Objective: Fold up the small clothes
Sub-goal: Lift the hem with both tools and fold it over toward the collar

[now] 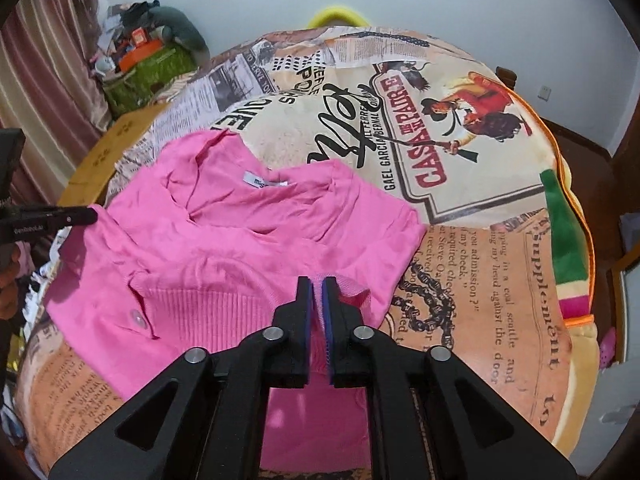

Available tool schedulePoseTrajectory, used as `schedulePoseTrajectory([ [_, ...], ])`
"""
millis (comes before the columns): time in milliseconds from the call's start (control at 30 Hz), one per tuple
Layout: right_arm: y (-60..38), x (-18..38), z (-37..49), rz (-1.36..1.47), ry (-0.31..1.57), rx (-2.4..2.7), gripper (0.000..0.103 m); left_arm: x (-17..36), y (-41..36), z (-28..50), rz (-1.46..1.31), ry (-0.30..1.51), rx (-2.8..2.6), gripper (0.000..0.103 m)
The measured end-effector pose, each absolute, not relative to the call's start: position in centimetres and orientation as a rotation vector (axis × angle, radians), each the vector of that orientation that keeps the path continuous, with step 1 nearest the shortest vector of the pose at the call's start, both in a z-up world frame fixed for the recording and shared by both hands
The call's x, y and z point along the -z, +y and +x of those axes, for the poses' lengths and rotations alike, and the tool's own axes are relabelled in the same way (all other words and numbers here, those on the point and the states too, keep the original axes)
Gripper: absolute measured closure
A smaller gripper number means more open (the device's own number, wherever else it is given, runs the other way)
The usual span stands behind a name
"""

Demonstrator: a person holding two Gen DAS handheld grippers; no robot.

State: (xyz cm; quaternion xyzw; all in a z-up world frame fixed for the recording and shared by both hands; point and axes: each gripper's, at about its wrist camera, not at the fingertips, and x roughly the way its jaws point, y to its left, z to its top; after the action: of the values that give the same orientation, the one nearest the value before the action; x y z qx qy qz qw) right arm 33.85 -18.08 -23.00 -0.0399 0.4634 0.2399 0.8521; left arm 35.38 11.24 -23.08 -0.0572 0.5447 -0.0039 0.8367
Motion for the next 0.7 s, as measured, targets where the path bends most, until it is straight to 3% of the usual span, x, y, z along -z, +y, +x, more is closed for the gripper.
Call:
schedulePoseTrajectory([
  [33, -18.1, 22.9, 33.8, -0.094, 0.974, -0.502, 0.084, 22.7, 11.4, 35.1, -0.108, 1.137, 0.005, 0.058],
  [67, -18.2, 22.6, 33.7, -0.105, 0.97, -0.499, 0.076, 22.1, 11.4, 34.6, -0.094, 1.119, 0.004, 0.055],
  [133, -18.5, 21.9, 33.0, -0.122, 0.943, -0.494, 0.071, 21.2, 11.5, 33.8, -0.074, 1.094, 0.009, 0.05],
  [467, -20.0, 23.0, 30.3, -0.137, 0.981, -0.506, 0.069, 23.0, 11.7, 29.5, -0.06, 1.156, 0.021, 0.046],
  [600, -20.3, 24.7, 30.8, -0.085, 1.025, -0.507, 0.069, 24.5, 12.0, 29.3, -0.124, 1.191, 0.033, 0.052],
  [700, -20.2, 25.4, 31.3, -0.042, 1.035, -0.51, 0.069, 24.6, 12.0, 29.5, -0.158, 1.19, 0.05, 0.068],
])
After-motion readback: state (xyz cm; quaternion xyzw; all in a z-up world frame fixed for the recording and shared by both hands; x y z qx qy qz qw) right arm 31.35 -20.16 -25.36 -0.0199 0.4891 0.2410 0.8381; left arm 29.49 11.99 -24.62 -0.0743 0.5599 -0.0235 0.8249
